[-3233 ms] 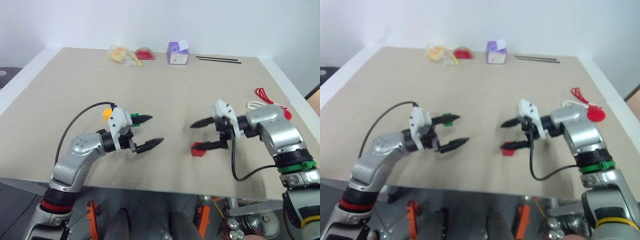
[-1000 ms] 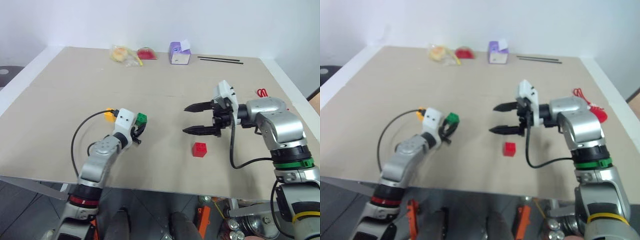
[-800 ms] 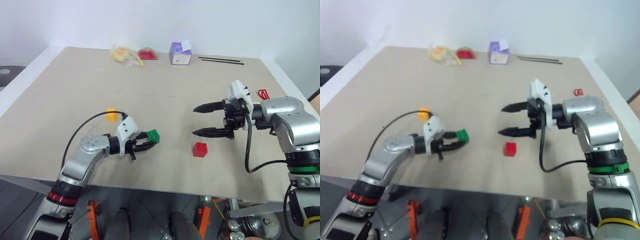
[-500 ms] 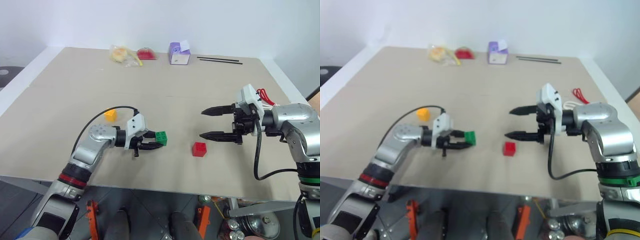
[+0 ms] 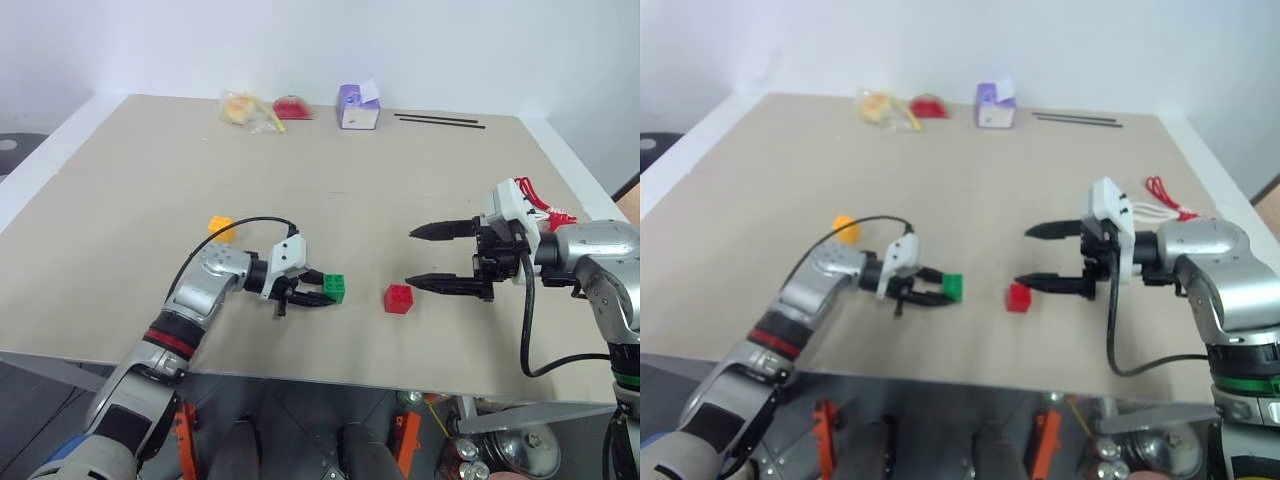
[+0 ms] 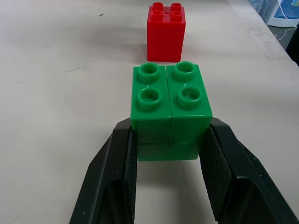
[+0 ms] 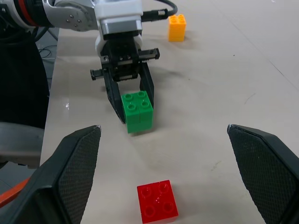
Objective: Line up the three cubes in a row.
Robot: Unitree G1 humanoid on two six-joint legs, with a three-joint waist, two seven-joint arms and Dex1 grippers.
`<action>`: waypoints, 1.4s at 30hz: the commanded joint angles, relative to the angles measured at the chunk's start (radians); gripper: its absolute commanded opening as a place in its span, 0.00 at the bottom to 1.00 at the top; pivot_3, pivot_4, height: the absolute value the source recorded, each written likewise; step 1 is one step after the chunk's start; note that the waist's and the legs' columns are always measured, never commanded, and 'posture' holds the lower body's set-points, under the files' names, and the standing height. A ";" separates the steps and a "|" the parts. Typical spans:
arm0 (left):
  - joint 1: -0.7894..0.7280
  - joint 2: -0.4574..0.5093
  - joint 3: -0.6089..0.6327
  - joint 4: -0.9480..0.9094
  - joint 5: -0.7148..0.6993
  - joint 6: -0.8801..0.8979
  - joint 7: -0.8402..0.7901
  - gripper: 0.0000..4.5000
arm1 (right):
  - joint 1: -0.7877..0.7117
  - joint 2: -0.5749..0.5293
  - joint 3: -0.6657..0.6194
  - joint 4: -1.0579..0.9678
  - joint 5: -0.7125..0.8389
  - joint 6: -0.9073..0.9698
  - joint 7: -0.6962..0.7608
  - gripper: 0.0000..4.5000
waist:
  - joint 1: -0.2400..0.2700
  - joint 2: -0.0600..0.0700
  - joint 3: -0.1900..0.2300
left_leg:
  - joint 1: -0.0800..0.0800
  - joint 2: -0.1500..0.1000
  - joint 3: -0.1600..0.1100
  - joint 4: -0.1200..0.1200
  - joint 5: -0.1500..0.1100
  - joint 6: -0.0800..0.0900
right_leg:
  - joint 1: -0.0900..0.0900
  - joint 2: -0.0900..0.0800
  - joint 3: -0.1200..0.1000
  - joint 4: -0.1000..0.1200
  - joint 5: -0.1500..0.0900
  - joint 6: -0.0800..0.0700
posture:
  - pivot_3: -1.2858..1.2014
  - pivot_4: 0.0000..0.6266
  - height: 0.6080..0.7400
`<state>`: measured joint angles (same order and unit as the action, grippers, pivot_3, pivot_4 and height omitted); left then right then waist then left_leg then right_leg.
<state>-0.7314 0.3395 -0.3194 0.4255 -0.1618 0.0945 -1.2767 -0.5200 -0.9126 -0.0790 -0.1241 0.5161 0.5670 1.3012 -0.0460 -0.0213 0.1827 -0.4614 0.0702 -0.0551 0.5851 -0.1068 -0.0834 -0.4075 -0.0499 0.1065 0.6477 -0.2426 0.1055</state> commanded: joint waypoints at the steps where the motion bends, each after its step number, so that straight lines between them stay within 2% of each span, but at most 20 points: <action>1: -0.024 -0.001 -0.007 0.013 0.021 -0.031 -0.016 0.29 | 0.000 -0.021 -0.037 -0.034 0.022 -0.003 -0.007 1.00 | 0.000 0.000 0.000 | 0.000 0.000 0.000 0.000 0.000 0.000 | 0.000 0.000 0.000 0.000 0.000 0.000 | 0.52 0.24 1.00; 10: -0.033 -0.026 0.002 0.039 0.034 -0.019 -0.016 0.29 | 0.003 -0.020 -0.028 -0.036 0.017 -0.007 -0.011 1.00 | 0.000 0.000 0.000 | 0.000 0.000 0.000 0.000 0.000 0.000 | 0.000 0.000 0.000 0.000 0.000 0.000 | 0.52 0.24 1.00; 11: -0.033 -0.027 0.006 0.038 0.033 -0.012 -0.013 0.52 | 0.003 -0.020 -0.027 -0.036 0.017 -0.008 -0.011 1.00 | 0.000 0.000 0.000 | 0.000 0.000 0.000 0.000 0.000 0.000 | 0.000 0.000 0.000 0.000 0.000 0.000 | 0.52 0.24 1.00; 17: -0.020 -0.016 0.017 0.001 0.008 0.021 -0.037 0.99 | 0.000 -0.019 -0.021 -0.031 0.015 -0.012 -0.009 1.00 | 0.000 0.000 0.000 | 0.000 0.000 0.000 0.000 0.000 0.000 | 0.000 0.000 0.000 0.000 0.000 0.000 | 0.52 0.24 1.00; 21: 0.021 -0.016 0.117 -0.168 -0.132 0.178 0.003 0.99 | -0.025 0.005 -0.022 -0.035 0.037 0.004 -0.021 1.00 | 0.000 0.000 0.000 | 0.000 0.000 0.000 0.000 0.000 0.000 | 0.000 0.000 0.000 0.000 0.000 0.000 | 0.52 0.24 1.00; 24: 0.069 -0.024 0.199 -0.320 -0.224 0.316 0.108 0.99 | -0.054 0.051 -0.025 -0.043 0.065 0.028 -0.070 1.00 | -0.003 0.000 0.000 | 0.000 0.000 -0.001 0.000 0.000 0.000 | 0.000 0.000 0.000 0.002 0.000 0.000 | 0.52 0.24 1.00; 26: 0.131 -0.053 0.277 -0.440 -0.259 0.379 0.267 0.99 | -0.105 0.140 -0.025 -0.046 0.096 0.059 -0.157 1.00 | -0.005 0.001 0.000 | 0.001 0.000 -0.001 0.000 0.000 0.000 | 0.000 0.000 0.000 0.002 0.000 0.001 | 0.52 0.24 1.00; 30: 0.245 -0.115 0.367 -0.615 -0.208 0.418 0.575 0.99 | -0.164 0.274 -0.007 -0.041 0.102 0.092 -0.291 1.00 | -0.002 0.001 0.000 | 0.002 0.000 -0.002 0.000 0.001 0.002 | 0.001 0.001 0.000 0.003 0.002 0.002 | 0.52 0.24 1.00; 34: 0.320 -0.140 0.408 -0.632 -0.090 0.387 0.820 0.99 | -0.192 0.324 0.026 0.000 0.065 0.057 -0.322 1.00 | 0.005 0.000 0.000 | 0.001 0.000 -0.002 0.001 0.003 0.002 | 0.002 0.001 0.000 0.003 0.003 0.001 | 0.52 0.24 1.00; 37: 0.356 -0.155 0.452 -0.632 -0.066 0.353 0.922 0.99 | -0.223 0.354 0.054 0.045 0.047 0.022 -0.316 1.00 | 0.002 0.000 0.000 | 0.001 -0.001 -0.002 0.002 0.003 0.002 | 0.002 0.001 0.000 0.002 0.004 0.000 | 0.52 0.24 1.00; 42: 0.353 -0.142 0.497 -0.575 -0.059 0.313 0.987 0.99 | -0.245 0.381 0.100 0.092 0.008 -0.028 -0.293 1.00 | 0.001 0.000 0.000 | 0.001 -0.001 -0.003 0.002 0.004 0.002 | 0.001 0.001 0.000 0.002 0.005 0.000 | 0.52 0.24 1.00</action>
<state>-0.3630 0.1830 0.1612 -0.1503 -0.2244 0.4372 -0.3031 -0.7375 -0.5331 0.0260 -0.0291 0.5302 0.5656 1.0002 -0.0445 -0.0210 0.1822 -0.4605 0.0696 -0.0577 0.5868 -0.1028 -0.0811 -0.4061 -0.0485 0.1061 0.6499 -0.2372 0.1054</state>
